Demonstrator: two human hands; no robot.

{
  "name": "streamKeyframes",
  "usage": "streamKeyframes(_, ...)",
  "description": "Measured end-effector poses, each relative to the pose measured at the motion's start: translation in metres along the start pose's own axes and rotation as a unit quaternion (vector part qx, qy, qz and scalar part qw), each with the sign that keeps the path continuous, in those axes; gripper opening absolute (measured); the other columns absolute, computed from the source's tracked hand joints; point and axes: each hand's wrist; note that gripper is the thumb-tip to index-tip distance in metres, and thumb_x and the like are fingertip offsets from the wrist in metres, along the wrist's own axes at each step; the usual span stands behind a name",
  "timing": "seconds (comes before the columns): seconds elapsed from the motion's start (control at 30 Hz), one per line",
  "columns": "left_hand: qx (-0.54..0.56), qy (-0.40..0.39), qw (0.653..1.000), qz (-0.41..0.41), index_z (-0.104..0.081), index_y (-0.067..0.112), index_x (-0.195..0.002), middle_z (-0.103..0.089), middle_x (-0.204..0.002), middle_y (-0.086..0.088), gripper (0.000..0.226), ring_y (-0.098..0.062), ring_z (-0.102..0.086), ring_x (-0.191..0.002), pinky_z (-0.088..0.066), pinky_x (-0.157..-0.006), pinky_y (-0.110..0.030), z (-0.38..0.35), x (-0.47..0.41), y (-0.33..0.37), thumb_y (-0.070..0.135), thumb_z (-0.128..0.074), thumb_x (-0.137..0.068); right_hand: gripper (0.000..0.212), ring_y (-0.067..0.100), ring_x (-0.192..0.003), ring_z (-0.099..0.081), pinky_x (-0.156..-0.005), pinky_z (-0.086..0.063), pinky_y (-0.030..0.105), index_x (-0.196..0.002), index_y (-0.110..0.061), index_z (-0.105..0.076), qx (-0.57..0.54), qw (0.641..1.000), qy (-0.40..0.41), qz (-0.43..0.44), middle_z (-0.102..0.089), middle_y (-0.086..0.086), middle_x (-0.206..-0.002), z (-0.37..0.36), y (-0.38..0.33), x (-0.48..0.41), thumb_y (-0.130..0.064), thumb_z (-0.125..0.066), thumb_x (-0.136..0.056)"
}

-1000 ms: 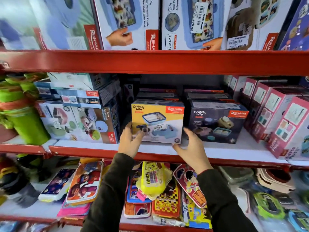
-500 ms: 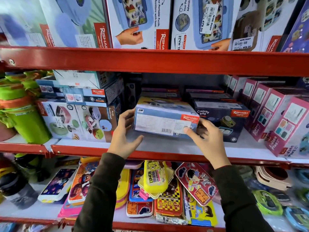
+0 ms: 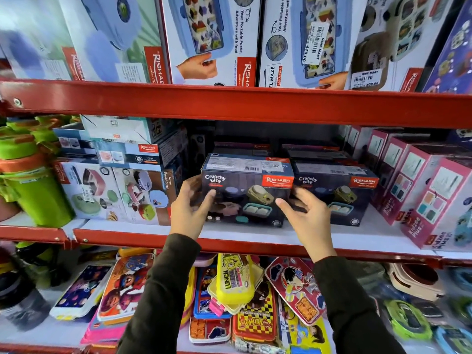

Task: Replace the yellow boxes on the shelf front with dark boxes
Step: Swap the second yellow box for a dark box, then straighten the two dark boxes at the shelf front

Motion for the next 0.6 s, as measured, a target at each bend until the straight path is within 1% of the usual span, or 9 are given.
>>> streamKeyframes(0.1,-0.025,-0.004,0.999,0.021,-0.055,0.014,-0.140,-0.069,-0.123,0.000,0.041,-0.019,-0.066,-0.119,-0.051,-0.111,-0.040,-0.004,-0.006,-0.007,0.008,-0.058,-0.099,0.058,0.010,-0.117,-0.061,-0.075,-0.043,-0.008,-0.144,-0.004,-0.055,0.017,1.000,0.000,-0.026,-0.062,-0.002,-0.133,-0.012,0.004,-0.004,-0.017,-0.075,-0.092)
streamKeyframes(0.17,-0.043,-0.022,0.998,0.039,-0.049,0.013,-0.145,-0.066,-0.129,-0.003,0.048,-0.023,-0.063,-0.126,-0.047,-0.115,-0.042,-0.007,-0.010,-0.011,0.001,-0.052,-0.099,0.059,0.016,-0.123,-0.060,-0.083,-0.045,-0.003,-0.149,-0.002,-0.048,0.032,0.999,-0.016,-0.039,-0.061,0.009,-0.143,-0.020,0.008,-0.007,-0.008,-0.069,-0.094)
streamKeyframes(0.2,-0.050,-0.033,0.997,0.050,-0.045,0.012,-0.148,-0.065,-0.135,-0.007,0.051,-0.025,-0.061,-0.130,-0.044,-0.117,-0.040,-0.008,-0.010,-0.012,-0.001,-0.050,-0.099,0.061,0.021,-0.126,-0.062,-0.091,-0.049,0.007,-0.151,-0.003,-0.045,0.041,0.998,-0.028,-0.044,-0.060,0.013,-0.145,-0.023,0.010,-0.008,-0.003,-0.067,-0.094)
streamKeyframes(0.27,-0.053,-0.057,0.995,0.070,-0.038,0.010,-0.153,-0.060,-0.142,-0.010,0.055,-0.024,-0.056,-0.134,-0.040,-0.115,-0.027,-0.010,-0.010,-0.014,-0.002,-0.047,-0.100,0.067,0.029,-0.128,-0.064,-0.107,-0.053,0.033,-0.155,-0.008,-0.041,0.055,0.996,-0.045,-0.057,-0.060,0.017,-0.145,-0.028,0.016,-0.008,0.000,-0.065,-0.093)
streamKeyframes(0.3,-0.049,-0.068,0.993,0.078,-0.036,0.010,-0.154,-0.059,-0.143,-0.010,0.056,-0.023,-0.055,-0.134,-0.038,-0.113,-0.022,-0.011,-0.010,-0.015,-0.003,-0.046,-0.101,0.070,0.031,-0.129,-0.063,-0.111,-0.052,0.043,-0.156,-0.010,-0.039,0.059,0.995,-0.046,-0.064,-0.059,0.017,-0.146,-0.030,0.018,-0.008,-0.001,-0.065,-0.092)
streamKeyframes(0.33,-0.044,-0.077,0.992,0.085,-0.034,0.010,-0.155,-0.058,-0.144,-0.011,0.057,-0.023,-0.054,-0.134,-0.038,-0.113,-0.022,-0.012,-0.009,-0.016,-0.004,-0.044,-0.101,0.071,0.031,-0.130,-0.062,-0.113,-0.050,0.049,-0.157,-0.012,-0.038,0.061,0.995,-0.046,-0.070,-0.058,0.017,-0.147,-0.032,0.020,-0.007,-0.003,-0.065,-0.092)
streamKeyframes(0.43,-0.018,-0.083,0.992,0.098,-0.032,0.013,-0.155,-0.058,-0.145,-0.010,0.058,-0.025,-0.055,-0.136,-0.040,-0.121,-0.043,-0.012,-0.008,-0.019,-0.002,-0.046,-0.101,0.070,0.030,-0.138,-0.056,-0.116,-0.046,0.052,-0.158,-0.016,-0.036,0.051,0.994,-0.052,-0.079,-0.053,0.013,-0.153,-0.033,0.018,-0.005,-0.007,-0.063,-0.094)
streamKeyframes(0.47,-0.010,-0.079,0.992,0.102,-0.033,0.014,-0.155,-0.057,-0.146,-0.008,0.057,-0.024,-0.054,-0.137,-0.039,-0.121,-0.045,-0.012,-0.008,-0.019,0.000,-0.047,-0.101,0.069,0.029,-0.141,-0.052,-0.119,-0.043,0.052,-0.159,-0.017,-0.035,0.041,0.994,-0.053,-0.084,-0.050,0.012,-0.155,-0.033,0.016,-0.003,-0.009,-0.061,-0.095)
streamKeyframes(0.6,0.047,-0.043,0.991,0.113,-0.030,0.017,-0.157,-0.045,-0.158,-0.005,0.054,-0.019,-0.040,-0.148,-0.029,-0.125,-0.036,-0.015,-0.007,-0.010,0.012,-0.045,-0.106,0.064,0.020,-0.151,-0.037,-0.127,-0.030,0.049,-0.161,-0.024,-0.028,-0.030,0.994,-0.041,-0.097,-0.039,0.005,-0.164,-0.033,0.010,0.002,-0.012,-0.051,-0.102)
Point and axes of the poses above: each hand's wrist, its own x-axis away from the middle knuckle, its own z-axis out of the back of the hand, y = z × x
